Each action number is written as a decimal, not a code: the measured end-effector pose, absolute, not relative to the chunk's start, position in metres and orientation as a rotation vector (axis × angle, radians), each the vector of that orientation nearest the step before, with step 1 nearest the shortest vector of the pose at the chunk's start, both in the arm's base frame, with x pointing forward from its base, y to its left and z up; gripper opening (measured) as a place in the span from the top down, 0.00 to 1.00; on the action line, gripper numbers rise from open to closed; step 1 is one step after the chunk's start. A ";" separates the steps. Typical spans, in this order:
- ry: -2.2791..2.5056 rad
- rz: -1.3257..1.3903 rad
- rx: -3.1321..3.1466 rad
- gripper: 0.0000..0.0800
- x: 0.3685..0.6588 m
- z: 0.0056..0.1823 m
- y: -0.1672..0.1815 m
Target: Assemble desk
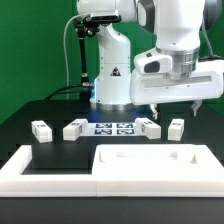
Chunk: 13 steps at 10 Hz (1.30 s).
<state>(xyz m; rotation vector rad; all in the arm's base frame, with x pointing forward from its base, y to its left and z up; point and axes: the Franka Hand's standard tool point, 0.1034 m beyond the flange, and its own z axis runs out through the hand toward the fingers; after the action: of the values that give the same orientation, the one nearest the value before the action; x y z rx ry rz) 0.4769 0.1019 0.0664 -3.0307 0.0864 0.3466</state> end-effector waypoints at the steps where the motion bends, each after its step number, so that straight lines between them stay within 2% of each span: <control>1: 0.136 0.303 -3.031 0.19 0.481 0.064 0.100; 3: 0.123 0.365 -3.025 0.19 0.476 0.063 0.100; 4: 0.279 0.453 -2.952 0.19 0.469 0.057 0.101; 6: 0.377 0.824 -2.830 0.19 0.446 0.058 0.114; 9: 0.381 1.144 -2.663 0.19 0.444 0.051 0.118; 12: 0.379 1.184 -2.644 0.19 0.443 0.046 0.119; 13: 0.392 1.219 -2.636 0.19 0.434 0.041 0.122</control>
Offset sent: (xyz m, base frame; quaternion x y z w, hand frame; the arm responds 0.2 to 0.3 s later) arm -0.0170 0.0033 -0.0136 0.1163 -0.1451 0.2037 0.9612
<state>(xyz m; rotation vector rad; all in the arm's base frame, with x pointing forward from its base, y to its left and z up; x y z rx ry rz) 0.4336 0.1218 0.0408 -2.6358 0.3925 1.2191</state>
